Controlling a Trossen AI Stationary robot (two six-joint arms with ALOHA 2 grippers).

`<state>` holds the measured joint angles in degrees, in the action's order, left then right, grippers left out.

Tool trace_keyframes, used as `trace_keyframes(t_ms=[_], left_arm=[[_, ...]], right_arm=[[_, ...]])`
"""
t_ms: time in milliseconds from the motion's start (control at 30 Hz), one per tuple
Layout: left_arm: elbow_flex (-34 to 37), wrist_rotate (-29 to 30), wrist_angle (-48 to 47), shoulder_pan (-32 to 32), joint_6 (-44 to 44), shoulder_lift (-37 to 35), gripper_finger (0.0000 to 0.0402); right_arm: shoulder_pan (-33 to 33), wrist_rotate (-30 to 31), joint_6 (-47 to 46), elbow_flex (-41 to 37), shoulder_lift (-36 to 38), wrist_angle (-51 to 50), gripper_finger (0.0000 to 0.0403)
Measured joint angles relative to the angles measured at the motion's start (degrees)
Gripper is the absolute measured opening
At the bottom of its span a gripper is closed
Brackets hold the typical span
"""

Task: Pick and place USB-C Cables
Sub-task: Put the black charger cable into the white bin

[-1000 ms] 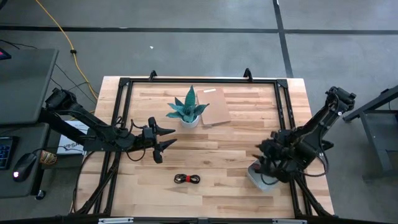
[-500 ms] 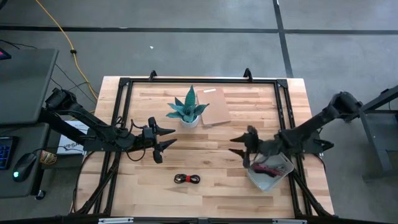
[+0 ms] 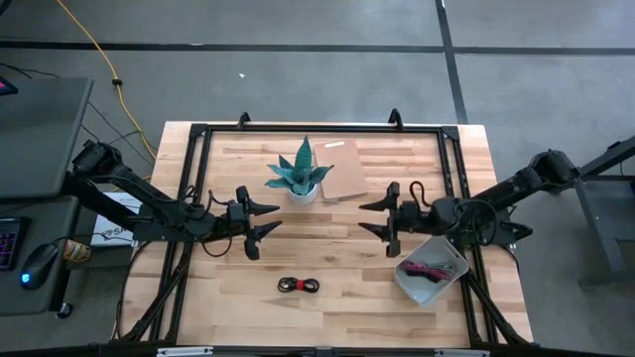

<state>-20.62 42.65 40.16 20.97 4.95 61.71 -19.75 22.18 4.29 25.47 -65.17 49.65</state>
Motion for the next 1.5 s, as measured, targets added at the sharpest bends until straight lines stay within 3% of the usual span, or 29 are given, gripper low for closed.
trace_keyframes(t_ms=[1500], left_arm=[[0.0,-0.02,0.01,0.01,-0.14,0.0,0.017]], right_arm=[[-0.22,-0.1,-0.83,0.07,-0.02,-3.54,0.0193]])
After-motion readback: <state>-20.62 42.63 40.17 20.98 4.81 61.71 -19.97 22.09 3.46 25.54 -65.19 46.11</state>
